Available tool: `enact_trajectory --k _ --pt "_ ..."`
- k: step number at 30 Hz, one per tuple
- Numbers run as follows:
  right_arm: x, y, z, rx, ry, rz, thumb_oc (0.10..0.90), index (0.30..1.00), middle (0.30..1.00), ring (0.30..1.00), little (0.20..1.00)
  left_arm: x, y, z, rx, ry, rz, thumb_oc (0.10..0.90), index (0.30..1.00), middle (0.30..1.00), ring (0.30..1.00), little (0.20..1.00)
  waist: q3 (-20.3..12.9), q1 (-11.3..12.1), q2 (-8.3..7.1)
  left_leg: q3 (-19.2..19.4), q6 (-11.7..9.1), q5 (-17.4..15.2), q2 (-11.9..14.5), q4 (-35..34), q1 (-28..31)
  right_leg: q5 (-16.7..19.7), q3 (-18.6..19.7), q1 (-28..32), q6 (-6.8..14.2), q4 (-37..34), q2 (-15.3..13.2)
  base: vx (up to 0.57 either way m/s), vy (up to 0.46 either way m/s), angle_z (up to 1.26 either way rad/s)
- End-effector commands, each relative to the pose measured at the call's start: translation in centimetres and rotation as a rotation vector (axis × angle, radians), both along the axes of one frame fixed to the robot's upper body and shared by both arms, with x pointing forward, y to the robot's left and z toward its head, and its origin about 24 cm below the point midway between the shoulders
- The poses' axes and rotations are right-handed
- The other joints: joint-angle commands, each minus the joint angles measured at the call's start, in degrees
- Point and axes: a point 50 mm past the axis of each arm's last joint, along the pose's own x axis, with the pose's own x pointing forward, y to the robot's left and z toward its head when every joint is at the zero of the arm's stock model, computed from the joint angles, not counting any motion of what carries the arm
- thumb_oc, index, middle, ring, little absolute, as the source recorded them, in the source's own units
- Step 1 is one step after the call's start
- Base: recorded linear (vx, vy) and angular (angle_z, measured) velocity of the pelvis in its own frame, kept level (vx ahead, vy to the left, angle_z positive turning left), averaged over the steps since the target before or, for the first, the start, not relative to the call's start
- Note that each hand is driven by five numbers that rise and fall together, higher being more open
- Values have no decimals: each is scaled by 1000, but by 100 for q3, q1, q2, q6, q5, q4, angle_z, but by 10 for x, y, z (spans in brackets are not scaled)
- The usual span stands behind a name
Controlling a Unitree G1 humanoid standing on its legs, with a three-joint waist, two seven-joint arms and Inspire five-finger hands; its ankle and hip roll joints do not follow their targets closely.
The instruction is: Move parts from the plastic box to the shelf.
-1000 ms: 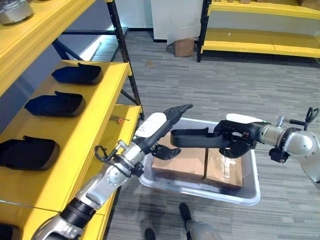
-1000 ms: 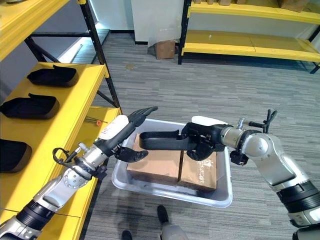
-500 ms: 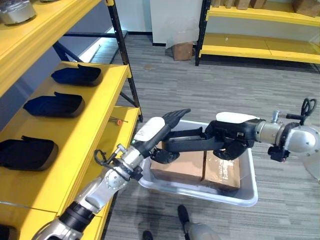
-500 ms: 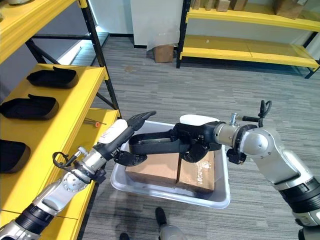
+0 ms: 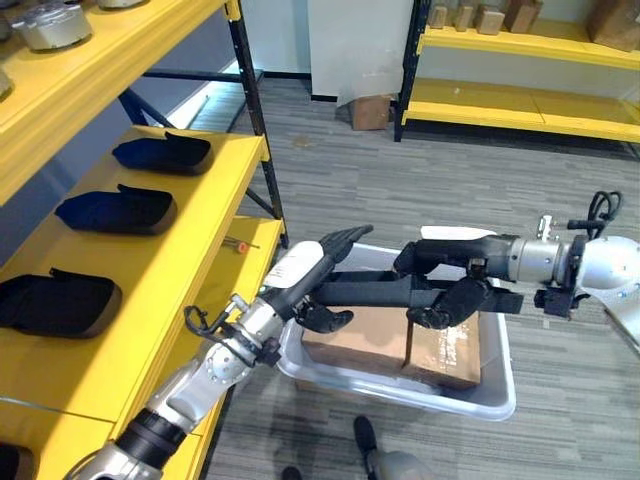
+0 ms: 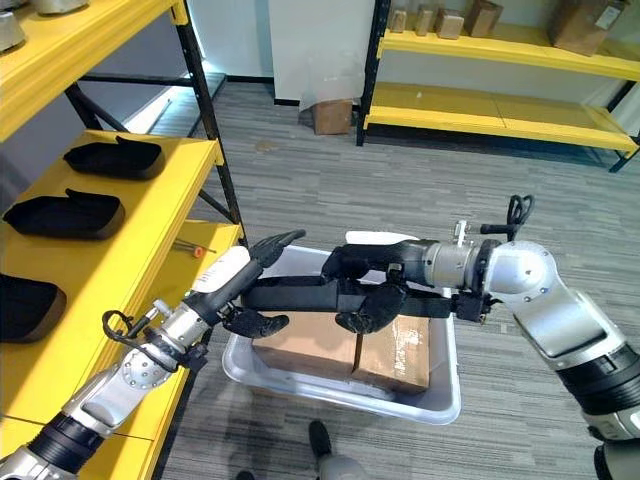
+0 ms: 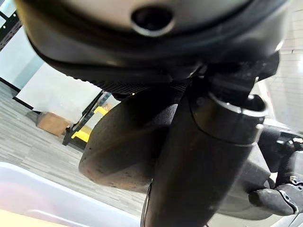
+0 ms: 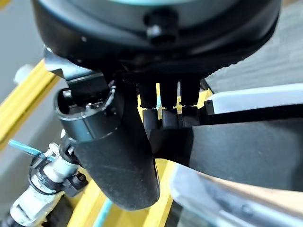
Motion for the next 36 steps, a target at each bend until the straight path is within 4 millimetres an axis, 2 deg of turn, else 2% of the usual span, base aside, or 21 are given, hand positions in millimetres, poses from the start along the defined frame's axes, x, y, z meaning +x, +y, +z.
enact_trajectory --k 1,8,11,13,14,18,23,26,31,36 --pt "-2 9 24 163 -58 122 400 300 300 300 300 -2 -8 25 -113 -107 -91 900 1000 1000 1000 1000 -716 38 -166 -177 -44 -152 342 -48 -255 -825 -93 570 446 -4 -262 0 0 0" --pt "5 -28 13 167 -7 5 400 300 300 300 300 -3 -7 25 -101 -97 -99 900 1000 1000 1000 1000 -723 13 -206 -212 -62 -129 374 -48 -267 -821 -84 556 439 -4 -236 -2 -4 0" --pt "5 -39 10 169 11 -36 400 300 300 300 300 -2 -6 26 -99 -99 -100 900 1000 1000 1000 1000 -712 -5 -222 -218 -74 -127 392 -48 -272 -824 -85 555 438 -4 -231 -9 -10 0" --pt "5 -40 10 169 11 -36 400 300 300 300 300 -2 -6 26 -99 -99 -101 900 1000 1000 1000 1000 -712 -2 -223 -218 -74 -127 392 -48 -272 -824 -85 555 438 -4 -231 0 0 0" --pt "6 -52 7 180 17 -102 400 300 300 300 300 -2 -6 26 -98 -96 -102 900 1000 1000 1000 1000 -703 -15 -230 -235 -73 -118 394 -48 -274 -822 -76 555 431 -4 -219 -14 -37 1" --pt "8 -66 2 213 28 -160 400 300 300 300 300 -2 -5 25 -97 -94 -99 900 1000 1000 1000 1000 -701 -29 -230 -219 -73 -111 404 -48 -265 -820 -62 559 421 -4 -202 -4 -10 0" --pt "9 -78 11 299 -1 -171 400 300 300 300 300 -3 -4 25 -98 -89 -107 900 1000 1000 1000 1000 -703 -19 -225 -212 -80 -109 416 -48 -254 -822 -71 562 417 -4 -196 0 0 0" --pt "4 -78 20 344 -40 -112 400 300 300 300 300 -3 -2 25 -97 -88 -107 900 1000 1000 1000 1000 -712 -21 -223 -219 -79 -115 414 -48 -256 -821 -66 552 421 -4 -194 3 -11 0" --pt "-13 -60 41 393 -142 67 400 300 300 300 300 -2 3 25 -101 -79 -94 900 1000 1000 1000 1000 -714 -83 -202 -201 -57 -142 414 -48 -254 -821 -2 523 428 -4 -186 0 0 0" --pt "-21 -51 51 392 -175 156 400 300 300 300 300 -3 5 23 -105 -68 -95 900 1000 1000 1000 1000 -719 -86 -184 -216 -53 -152 409 -48 -250 -825 13 523 438 -4 -190 0 0 0"
